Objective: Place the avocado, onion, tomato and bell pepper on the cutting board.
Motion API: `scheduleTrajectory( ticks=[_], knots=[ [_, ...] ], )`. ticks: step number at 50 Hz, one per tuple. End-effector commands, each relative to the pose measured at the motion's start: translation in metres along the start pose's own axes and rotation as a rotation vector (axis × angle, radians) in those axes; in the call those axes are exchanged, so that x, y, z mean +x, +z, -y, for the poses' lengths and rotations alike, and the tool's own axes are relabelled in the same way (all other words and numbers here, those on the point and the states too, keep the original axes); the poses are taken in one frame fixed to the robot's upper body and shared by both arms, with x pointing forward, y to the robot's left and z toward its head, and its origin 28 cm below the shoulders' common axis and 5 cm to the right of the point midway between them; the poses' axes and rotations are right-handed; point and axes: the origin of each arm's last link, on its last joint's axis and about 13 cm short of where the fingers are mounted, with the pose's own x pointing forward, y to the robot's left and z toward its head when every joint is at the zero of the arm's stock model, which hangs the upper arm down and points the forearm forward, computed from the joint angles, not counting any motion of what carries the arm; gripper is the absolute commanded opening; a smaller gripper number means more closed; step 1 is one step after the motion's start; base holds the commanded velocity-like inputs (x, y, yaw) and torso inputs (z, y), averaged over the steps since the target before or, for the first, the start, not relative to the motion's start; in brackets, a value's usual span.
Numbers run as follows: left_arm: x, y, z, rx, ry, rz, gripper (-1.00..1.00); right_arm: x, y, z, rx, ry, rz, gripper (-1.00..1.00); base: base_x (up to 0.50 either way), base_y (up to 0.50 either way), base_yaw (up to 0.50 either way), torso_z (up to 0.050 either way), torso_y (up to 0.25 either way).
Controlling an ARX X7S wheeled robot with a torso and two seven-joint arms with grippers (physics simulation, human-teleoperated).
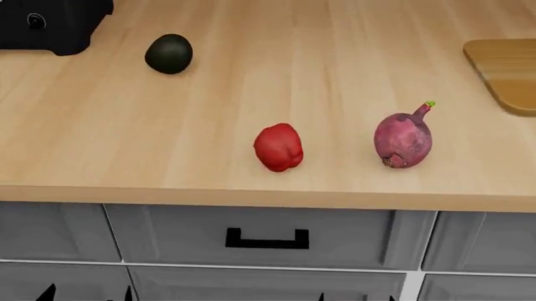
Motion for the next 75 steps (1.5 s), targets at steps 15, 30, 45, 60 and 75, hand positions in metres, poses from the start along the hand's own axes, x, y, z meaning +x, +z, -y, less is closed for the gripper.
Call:
scheduleTrajectory(
  ticks=[15,30,45,60,75],
  knots=[
    [0.005,0.073,-0.015,-0.004,0.0,0.035,1.0,-0.009,0.081,0.006,-0.116,0.018,0.056,1.0,0.0,0.0,0.0,0.0,0.0],
    [0.022,0.143,-0.029,0.017,-0.028,0.089,1.0,-0.002,0.157,0.024,-0.187,0.017,0.088,1.0,0.0,0.0,0.0,0.0,0.0],
    [0.06,0.221,-0.053,0.078,0.041,0.117,1.0,0.025,0.243,0.037,-0.244,0.107,0.075,1.0,0.0,0.0,0.0,0.0,0.0],
    [0.102,0.276,-0.063,0.108,0.029,0.029,1.0,0.052,0.308,0.046,-0.284,0.116,0.068,1.0,0.0,0.0,0.0,0.0,0.0],
    [0.115,0.306,-0.065,0.081,-0.01,0.024,1.0,0.05,0.332,0.052,-0.289,0.093,0.069,1.0,0.3,0.0,0.0,0.0,0.0]
  ],
)
